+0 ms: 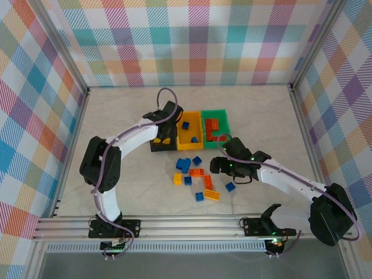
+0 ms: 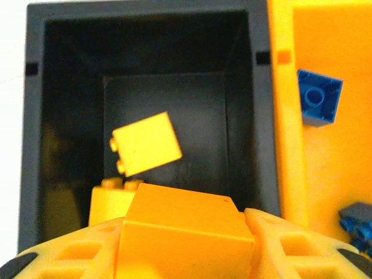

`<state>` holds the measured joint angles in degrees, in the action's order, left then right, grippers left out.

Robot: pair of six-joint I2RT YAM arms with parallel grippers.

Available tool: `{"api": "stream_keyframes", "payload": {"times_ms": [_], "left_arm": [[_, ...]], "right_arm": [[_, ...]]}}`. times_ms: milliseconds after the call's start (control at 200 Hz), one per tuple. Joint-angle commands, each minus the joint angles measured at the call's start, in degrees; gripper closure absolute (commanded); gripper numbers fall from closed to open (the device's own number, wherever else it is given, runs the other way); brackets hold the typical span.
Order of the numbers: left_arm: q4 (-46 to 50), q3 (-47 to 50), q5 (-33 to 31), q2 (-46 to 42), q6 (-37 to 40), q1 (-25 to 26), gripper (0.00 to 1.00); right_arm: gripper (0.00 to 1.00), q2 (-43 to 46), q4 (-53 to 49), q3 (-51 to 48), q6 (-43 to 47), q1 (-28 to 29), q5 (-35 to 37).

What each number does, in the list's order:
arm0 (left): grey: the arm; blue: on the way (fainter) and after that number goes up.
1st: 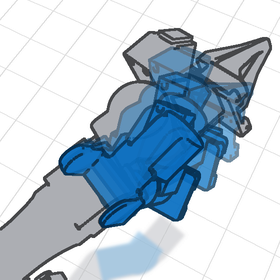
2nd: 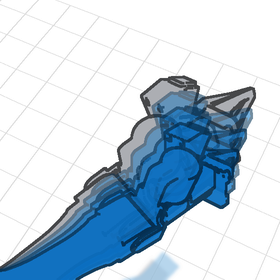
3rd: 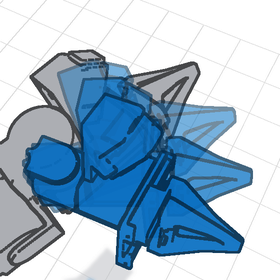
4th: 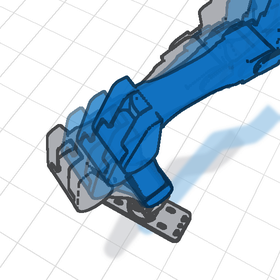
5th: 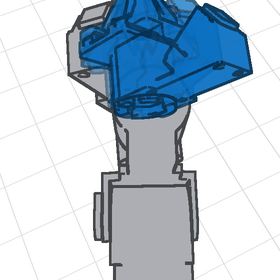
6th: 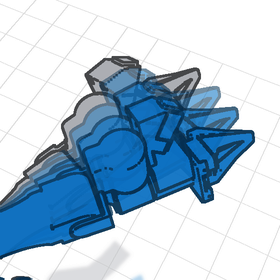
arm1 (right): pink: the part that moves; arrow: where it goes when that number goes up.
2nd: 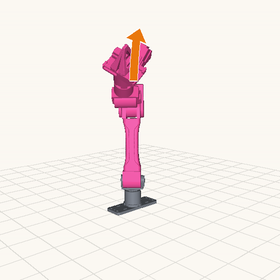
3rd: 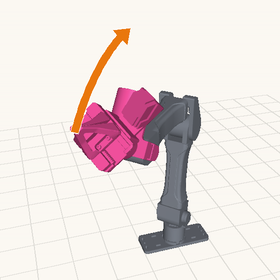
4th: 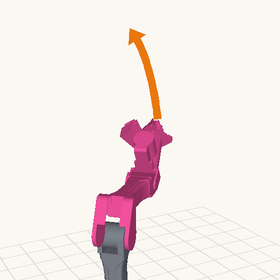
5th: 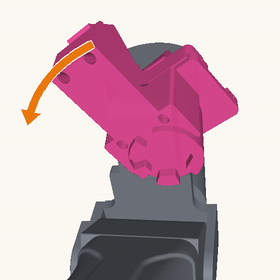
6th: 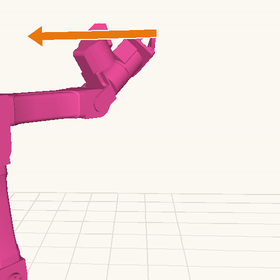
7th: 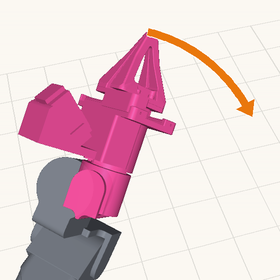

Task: Sort the legos into containers by color

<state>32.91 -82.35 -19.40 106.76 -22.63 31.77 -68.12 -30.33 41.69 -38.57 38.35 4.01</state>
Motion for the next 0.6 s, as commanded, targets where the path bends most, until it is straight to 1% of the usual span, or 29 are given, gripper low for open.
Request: {"api": "stream_keyframes", "payload": {"times_ms": [0, 35, 60, 95, 125, 160, 235, 315, 360, 465, 595], "left_arm": [[1.85, -2.89, -1.15, 0.92, 0.72, -0.68, 0.48], [1.18, -2.44, -0.54, -0.14, 0.41, -0.45, 0.38], [0.63, -1.87, -0.4, -1.18, 0.25, -0.2, 0.28], [-0.11, -1.11, -0.6, -2.75, 0.06, 0.23, 0.19], [-0.51, -0.69, -0.7, -4.21, 0.04, 0.54, 0.13], [-0.56, -0.3, -0.59, -5.87, -0.03, 0.85, 0.09], [-0.01, -0.12, 0.51, -9.51, -0.18, 1.43, 0.06], [-0.07, 1.15, 3.29, -14.68, -1.3, 2.2, 0.03], [-1.12, 3.47, 5.11, -18.47, -2.27, 2.79, 0.0], [-2.96, 10.54, 8.99, -27.66, -4.89, 4.53, 0.0], [-3.22, 20.0, 9.99, -37.54, -8.31, 7.08, 0.0]], "right_arm": [[0.13, 0.75, -1.96, -0.13, 0.85, 0.32, -1.63], [0.13, 0.87, -2.35, -0.09, 1.16, 0.31, -1.72], [0.13, 1.09, -2.57, -0.22, 1.29, 0.32, -1.73], [0.12, 1.44, -2.63, -0.37, 1.45, 0.32, -1.76], [0.12, 1.66, -2.56, -0.5, 1.6, 0.32, -1.87], [0.11, 1.83, -2.54, -0.6, 1.76, 0.27, -2.06], [0.11, 1.46, -2.45, -0.57, 1.79, 0.3, -2.67], [0.12, 0.71, -2.19, -0.48, 1.88, 0.31, -3.12], [0.14, 0.21, -2.71, -0.34, 1.77, 0.32, -2.78], [0.15, -0.57, -6.08, -0.16, 0.41, 0.3, 0.39], [0.14, -1.49, -8.99, -1.6, -3.19, 0.33, 3.3]]}}
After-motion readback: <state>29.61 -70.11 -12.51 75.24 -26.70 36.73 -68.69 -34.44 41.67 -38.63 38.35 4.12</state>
